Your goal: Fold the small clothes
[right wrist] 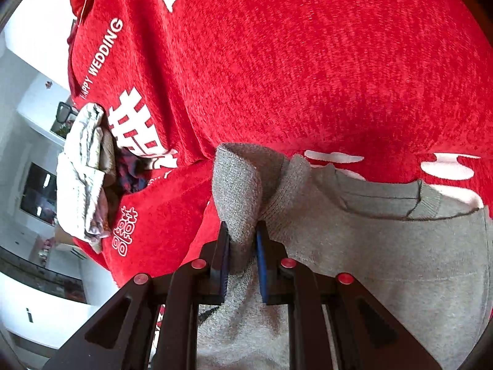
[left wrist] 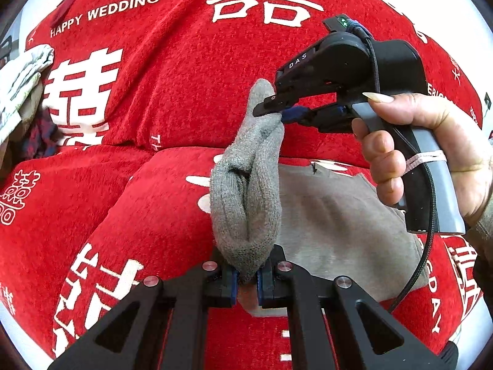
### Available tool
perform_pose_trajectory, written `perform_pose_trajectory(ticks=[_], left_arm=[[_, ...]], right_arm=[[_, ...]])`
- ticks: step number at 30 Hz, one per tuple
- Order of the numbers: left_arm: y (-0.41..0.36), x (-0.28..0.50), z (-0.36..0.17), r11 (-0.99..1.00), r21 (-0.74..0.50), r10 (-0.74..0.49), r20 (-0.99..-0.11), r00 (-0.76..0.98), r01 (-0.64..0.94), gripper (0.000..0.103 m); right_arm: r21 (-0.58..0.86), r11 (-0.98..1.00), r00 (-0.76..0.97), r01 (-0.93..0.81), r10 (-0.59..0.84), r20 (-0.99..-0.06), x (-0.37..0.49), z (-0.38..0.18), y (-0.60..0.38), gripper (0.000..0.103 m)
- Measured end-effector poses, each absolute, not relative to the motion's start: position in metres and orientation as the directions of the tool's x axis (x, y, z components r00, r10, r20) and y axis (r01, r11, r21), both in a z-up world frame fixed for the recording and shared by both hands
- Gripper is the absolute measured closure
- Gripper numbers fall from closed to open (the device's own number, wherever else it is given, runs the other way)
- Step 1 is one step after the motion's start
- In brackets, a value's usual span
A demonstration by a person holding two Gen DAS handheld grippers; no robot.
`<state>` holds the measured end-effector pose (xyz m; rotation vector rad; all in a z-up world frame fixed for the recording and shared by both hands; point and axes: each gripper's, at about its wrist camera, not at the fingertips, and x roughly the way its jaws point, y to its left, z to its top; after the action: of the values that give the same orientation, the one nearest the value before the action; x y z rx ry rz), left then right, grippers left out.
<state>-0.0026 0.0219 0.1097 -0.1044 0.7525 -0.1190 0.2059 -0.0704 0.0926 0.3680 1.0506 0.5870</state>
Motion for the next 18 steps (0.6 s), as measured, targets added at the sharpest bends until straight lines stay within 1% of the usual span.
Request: perform_pose_trajectory(ticks=[9,18], left_arm=[[-0.004,-0.002,0.120,0.993,-0.072,-0.120,-0.680,0.723,0.097,0.094],[-0.042,-0.005,0.128,0.990,-0.011,-0.110,-0.683,0.722,0.142,0.094]], right_arm=[[0.616,0.748,0.380,-0.245,0.659,-0.649,0.202,0.092,-0.104,0.086],[0.651,0.728,0.402,-0.214,0.673,-0.621,0.199,0.093,-0.144,0.087]])
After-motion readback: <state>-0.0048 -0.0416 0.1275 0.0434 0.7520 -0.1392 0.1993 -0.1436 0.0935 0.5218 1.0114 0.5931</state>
